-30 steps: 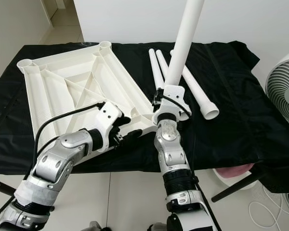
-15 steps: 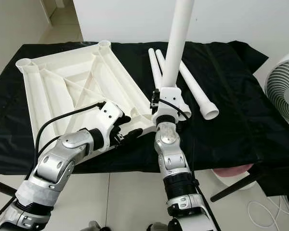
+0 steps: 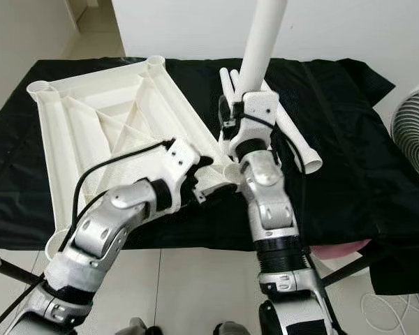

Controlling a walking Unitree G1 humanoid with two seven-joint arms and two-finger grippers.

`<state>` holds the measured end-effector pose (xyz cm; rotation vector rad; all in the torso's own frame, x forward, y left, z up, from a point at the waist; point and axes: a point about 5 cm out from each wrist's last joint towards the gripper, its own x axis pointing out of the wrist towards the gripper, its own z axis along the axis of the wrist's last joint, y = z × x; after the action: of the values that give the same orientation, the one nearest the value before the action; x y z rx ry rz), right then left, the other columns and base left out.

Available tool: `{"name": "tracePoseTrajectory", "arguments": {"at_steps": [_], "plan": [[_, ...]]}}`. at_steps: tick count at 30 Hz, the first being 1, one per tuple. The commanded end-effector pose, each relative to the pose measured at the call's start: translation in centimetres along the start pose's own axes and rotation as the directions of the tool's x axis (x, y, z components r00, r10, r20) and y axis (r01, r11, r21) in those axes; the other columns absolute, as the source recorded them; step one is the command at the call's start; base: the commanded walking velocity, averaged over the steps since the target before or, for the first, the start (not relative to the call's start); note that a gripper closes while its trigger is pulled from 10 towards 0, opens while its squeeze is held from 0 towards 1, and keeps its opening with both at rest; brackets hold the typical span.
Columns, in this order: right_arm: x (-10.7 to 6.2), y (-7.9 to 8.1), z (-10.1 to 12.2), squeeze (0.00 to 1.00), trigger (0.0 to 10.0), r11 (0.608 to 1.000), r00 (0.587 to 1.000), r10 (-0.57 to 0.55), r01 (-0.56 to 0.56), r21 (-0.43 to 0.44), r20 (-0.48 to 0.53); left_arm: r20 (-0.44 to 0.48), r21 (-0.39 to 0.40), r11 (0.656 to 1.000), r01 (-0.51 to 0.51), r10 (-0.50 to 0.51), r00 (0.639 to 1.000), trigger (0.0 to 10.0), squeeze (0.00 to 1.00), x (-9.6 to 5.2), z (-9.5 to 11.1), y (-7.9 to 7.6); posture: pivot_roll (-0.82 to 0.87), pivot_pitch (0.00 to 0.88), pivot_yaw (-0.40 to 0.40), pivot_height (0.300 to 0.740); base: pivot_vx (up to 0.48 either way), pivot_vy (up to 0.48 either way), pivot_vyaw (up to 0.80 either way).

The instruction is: Building children table

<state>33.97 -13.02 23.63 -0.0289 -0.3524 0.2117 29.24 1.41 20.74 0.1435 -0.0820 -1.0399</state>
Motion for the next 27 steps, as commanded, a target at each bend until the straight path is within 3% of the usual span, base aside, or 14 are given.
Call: {"name": "tracePoseTrajectory", "arguments": {"at_steps": [1,2,3,10,18,27], "plan": [[0.1,-0.4,-0.2,0.00,10.0,1.000,1.000,0.022,-0.022,0.001,-0.021,0.006,0.002,1.000,-0.031,0.031,1.000,10.0,1.00,0.2,0.1,0.4,-0.15,0.041,0.040,0.740,0.000,0.000,0.00],[0.0,-1.1,-0.3,0.00,10.0,0.999,0.998,0.043,-0.044,-0.015,-0.037,0.024,0.007,0.999,-0.032,0.032,0.999,10.0,0.76,0.5,0.8,0.7,-0.16,0.039,0.045,0.740,0.000,0.000,0.00],[-0.1,-1.7,-0.2,0.00,10.0,0.997,0.997,0.063,-0.064,-0.031,-0.051,0.039,0.026,0.999,-0.034,0.033,0.999,10.0,0.00,0.7,1.3,1.0,-0.16,0.039,0.045,0.740,0.000,0.000,0.00],[-0.9,-3.2,-0.3,0.00,10.0,0.985,0.983,0.152,-0.160,-0.067,-0.102,0.042,0.075,0.996,-0.052,0.049,0.998,10.0,0.00,0.9,2.2,2.6,-0.17,0.032,0.064,0.740,0.000,0.000,0.00],[-2.0,-3.4,-0.7,0.00,10.0,0.964,0.958,0.250,-0.260,-0.055,-0.138,0.025,0.090,0.992,-0.083,0.081,0.996,10.0,0.00,0.8,2.5,4.1,-0.17,0.034,0.073,0.740,0.000,0.000,0.00],[-3.0,-3.3,-1.1,0.00,10.0,0.936,0.930,0.339,-0.348,-0.046,-0.145,0.035,0.022,0.994,-0.110,0.109,0.993,10.0,0.00,0.9,3.0,4.9,-0.17,0.036,0.074,0.740,0.000,0.000,0.00]]}}
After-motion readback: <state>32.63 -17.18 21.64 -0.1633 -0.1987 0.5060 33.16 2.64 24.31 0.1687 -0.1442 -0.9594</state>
